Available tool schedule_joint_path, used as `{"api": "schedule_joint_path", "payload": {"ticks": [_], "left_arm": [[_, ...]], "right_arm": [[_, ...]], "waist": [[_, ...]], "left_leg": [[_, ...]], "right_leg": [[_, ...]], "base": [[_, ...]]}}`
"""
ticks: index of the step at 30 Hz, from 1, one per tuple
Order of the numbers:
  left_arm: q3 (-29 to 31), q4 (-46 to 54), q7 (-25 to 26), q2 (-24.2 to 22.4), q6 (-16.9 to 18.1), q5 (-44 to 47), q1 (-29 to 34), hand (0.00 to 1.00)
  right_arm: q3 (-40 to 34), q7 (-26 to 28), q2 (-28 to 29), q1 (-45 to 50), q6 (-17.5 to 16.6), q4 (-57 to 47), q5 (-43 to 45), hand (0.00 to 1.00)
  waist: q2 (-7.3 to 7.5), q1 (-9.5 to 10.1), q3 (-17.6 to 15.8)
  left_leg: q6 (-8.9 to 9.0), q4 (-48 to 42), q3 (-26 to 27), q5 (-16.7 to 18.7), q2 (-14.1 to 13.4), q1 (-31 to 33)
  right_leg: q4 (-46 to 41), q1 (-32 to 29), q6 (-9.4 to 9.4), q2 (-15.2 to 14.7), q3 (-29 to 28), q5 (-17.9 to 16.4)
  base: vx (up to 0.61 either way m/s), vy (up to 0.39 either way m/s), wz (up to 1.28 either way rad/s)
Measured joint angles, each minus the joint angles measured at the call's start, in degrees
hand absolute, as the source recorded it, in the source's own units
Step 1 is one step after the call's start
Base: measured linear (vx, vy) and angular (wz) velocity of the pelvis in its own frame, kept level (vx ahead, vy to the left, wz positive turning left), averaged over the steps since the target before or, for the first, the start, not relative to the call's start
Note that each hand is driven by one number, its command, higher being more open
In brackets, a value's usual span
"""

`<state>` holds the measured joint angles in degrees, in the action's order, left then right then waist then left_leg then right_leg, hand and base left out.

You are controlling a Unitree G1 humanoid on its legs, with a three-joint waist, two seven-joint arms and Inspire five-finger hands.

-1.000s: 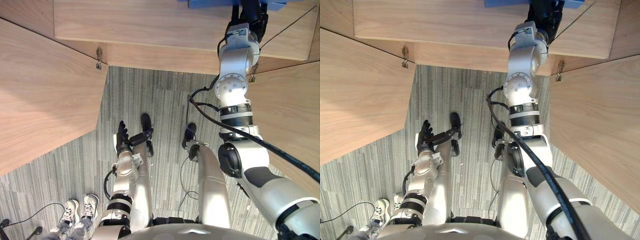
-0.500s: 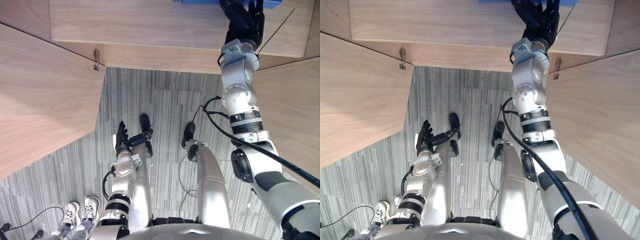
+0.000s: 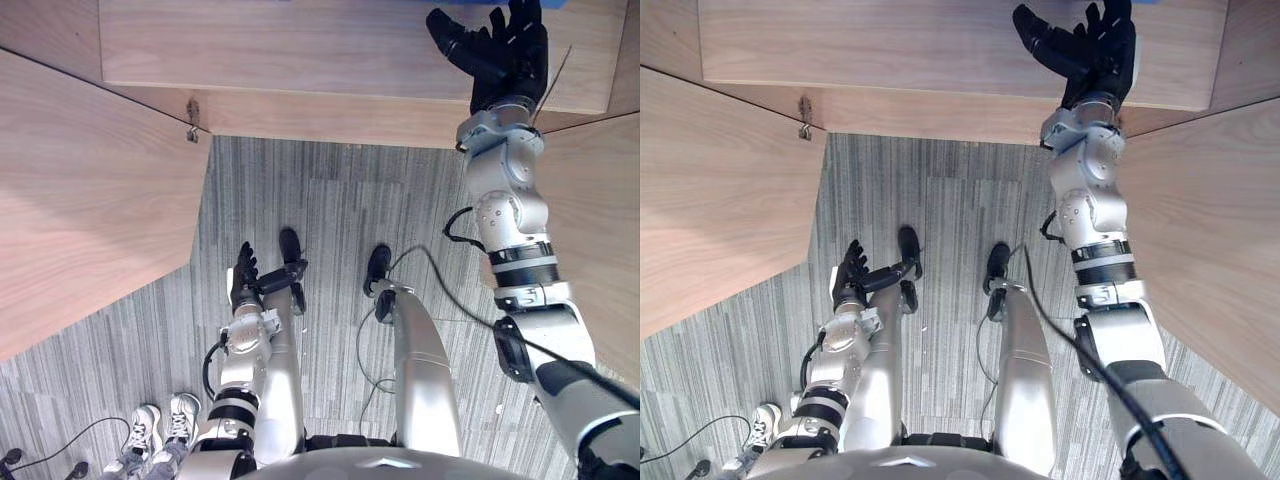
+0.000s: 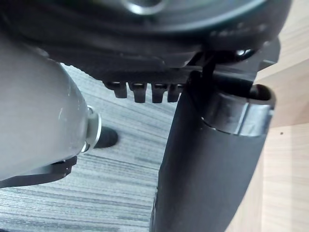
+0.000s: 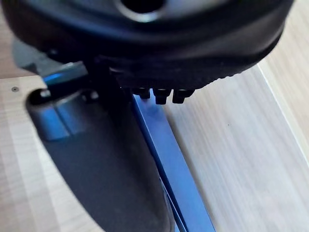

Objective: Walk over to the cabinet, pick up the folder, carry it to the office cabinet, place the folder inside the office cabinet, then close the office cabinet door

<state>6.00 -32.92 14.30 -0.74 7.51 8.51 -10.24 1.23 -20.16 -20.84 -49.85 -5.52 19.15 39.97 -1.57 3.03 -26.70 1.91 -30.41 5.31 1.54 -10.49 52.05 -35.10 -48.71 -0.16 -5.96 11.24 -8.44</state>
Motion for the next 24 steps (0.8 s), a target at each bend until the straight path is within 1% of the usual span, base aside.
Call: {"api": "schedule_joint_path", "payload": {"ticks": [3, 11, 13, 16, 18, 24], "left_arm": [[0.0, 0.0, -1.0, 0.3, 0.0, 0.0, 0.1, 1.0], [-0.1, 0.0, -2.4, 0.9, 0.1, 0.0, 0.7, 1.0], [-0.1, -0.1, -2.5, 1.1, 0.1, 0.0, 1.0, 1.0], [-0.1, -0.1, -3.2, 1.9, 0.3, 0.0, 1.7, 1.0], [-0.1, -0.1, -3.7, 2.7, 0.9, 0.0, 2.4, 1.0], [-0.3, -0.1, -4.6, 4.0, 1.1, 0.0, 3.4, 1.0]], "right_arm": [[0.5, 3.2, -3.4, 2.1, 0.3, -1.0, 0.1, 1.0], [2.5, 8.3, -9.0, 4.7, 0.3, -0.9, 0.7, 1.0], [3.3, 9.4, -10.1, 5.1, 0.3, -0.9, 0.7, 1.0], [6.2, 12.5, -13.0, 5.9, 0.4, -0.9, 0.7, 1.0], [7.9, 14.7, -14.4, 6.2, 0.4, -0.9, 0.7, 1.0], [14.1, 18.6, -18.7, 6.4, 1.1, -0.9, 0.6, 1.0]], "waist": [[0.02, 0.03, 0.0], [0.16, -0.03, 0.0], [0.44, -0.06, 0.2], [0.99, -0.1, 0.5], [1.74, -0.18, 0.9], [2.88, -0.04, 1.5]], "left_leg": [[-0.2, 0.0, 0.0, 0.1, 0.0, -0.1], [-0.63, 0.1, 0.3, 0.4, 0.0, -0.6], [-0.7, 0.1, 0.5, 0.5, 0.0, -0.8], [-0.79, 0.2, 0.6, 0.7, 0.0, -1.2], [-0.83, 0.3, 0.8, 0.8, 0.0, -1.3], [-0.96, 0.5, 1.0, 0.9, 0.1, -1.5]], "right_leg": [[0.4, 0.3, 0.14, 0.0, 0.0, 0.1], [1.1, 1.0, 0.41, 0.0, -0.1, 0.3], [1.2, 1.1, 0.47, 0.0, -0.3, 0.3], [1.7, 1.7, 0.52, 0.0, -0.3, 0.3], [2.0, 1.8, 0.59, 0.0, -0.3, 0.4], [2.4, 2.0, 0.66, 0.0, -0.3, 0.4]], "base": [[0.03, 0.039, -0.01], [0.01, 0.017, -0.01], [0.01, 0.012, -0.02], [0.0, 0.0, 0.0], [0.03, 0.024, -0.01], [0.01, 0.004, 0.0]]}}
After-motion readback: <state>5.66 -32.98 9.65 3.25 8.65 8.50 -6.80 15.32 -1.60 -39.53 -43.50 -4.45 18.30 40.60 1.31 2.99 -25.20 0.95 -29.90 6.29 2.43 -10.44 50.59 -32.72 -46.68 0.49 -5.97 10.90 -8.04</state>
